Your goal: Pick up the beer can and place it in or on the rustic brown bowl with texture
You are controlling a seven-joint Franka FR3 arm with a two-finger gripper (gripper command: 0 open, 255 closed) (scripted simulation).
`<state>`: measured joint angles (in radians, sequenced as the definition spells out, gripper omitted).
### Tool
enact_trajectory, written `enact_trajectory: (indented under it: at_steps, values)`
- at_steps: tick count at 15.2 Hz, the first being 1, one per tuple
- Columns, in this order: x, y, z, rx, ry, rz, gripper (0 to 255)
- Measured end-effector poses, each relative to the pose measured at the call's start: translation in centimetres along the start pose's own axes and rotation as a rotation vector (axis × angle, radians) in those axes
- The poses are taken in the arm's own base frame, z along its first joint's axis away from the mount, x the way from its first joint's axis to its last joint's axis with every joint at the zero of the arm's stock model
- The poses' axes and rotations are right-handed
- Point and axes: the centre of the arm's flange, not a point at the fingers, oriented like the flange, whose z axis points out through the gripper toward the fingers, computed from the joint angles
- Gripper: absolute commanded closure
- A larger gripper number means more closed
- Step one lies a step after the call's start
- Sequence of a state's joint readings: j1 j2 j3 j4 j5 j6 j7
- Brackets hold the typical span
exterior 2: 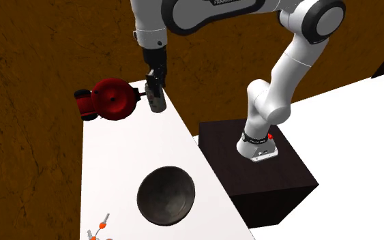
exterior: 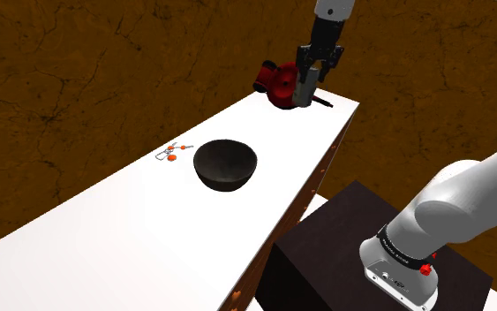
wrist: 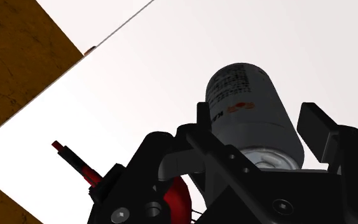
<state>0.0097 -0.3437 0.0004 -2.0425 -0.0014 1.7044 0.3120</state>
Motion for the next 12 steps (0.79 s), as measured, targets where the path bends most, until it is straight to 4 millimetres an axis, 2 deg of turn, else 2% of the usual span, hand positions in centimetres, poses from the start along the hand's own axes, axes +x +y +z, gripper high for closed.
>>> enact_trajectory:
  at_steps: [6,12]
  values:
    - [-3.3,-7.3,-0.5,-0.001,0.000,0.000,255]
    - [-5.8,-14.7,-1.1,-0.001,0.000,0.000,255]
